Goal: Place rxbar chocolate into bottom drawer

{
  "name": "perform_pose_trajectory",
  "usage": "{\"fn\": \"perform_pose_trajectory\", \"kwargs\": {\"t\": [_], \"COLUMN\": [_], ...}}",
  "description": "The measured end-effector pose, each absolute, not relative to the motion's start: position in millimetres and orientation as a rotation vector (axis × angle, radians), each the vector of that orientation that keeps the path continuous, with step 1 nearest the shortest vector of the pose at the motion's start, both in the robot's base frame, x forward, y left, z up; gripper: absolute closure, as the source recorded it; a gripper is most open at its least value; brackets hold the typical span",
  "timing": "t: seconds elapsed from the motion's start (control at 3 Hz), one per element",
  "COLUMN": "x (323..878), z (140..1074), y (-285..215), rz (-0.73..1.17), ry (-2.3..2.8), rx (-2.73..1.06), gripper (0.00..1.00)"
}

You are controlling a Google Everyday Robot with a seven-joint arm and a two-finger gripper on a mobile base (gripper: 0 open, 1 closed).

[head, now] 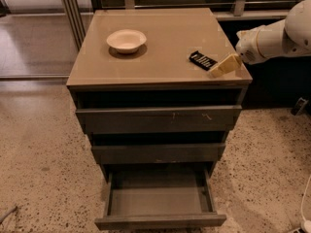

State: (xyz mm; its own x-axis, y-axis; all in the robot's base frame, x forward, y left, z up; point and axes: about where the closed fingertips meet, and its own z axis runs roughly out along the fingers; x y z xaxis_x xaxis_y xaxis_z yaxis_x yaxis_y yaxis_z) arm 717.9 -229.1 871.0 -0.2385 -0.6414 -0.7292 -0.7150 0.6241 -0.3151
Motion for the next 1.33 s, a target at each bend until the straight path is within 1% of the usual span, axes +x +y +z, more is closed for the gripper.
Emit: {"fn": "perform_pose_trajectory", "kwargs": {"t": [0.67,1.0,1.33], "x": [747,754,759], "z": [882,877,866], "y": [-217,-214,-214], "rz": [0.315,0.362,0.367], "ry": [1.913,1.939,1.994], "rx": [-0.812,-0.754,-0.741], "gripper": [0.00,0.00,0.00]}}
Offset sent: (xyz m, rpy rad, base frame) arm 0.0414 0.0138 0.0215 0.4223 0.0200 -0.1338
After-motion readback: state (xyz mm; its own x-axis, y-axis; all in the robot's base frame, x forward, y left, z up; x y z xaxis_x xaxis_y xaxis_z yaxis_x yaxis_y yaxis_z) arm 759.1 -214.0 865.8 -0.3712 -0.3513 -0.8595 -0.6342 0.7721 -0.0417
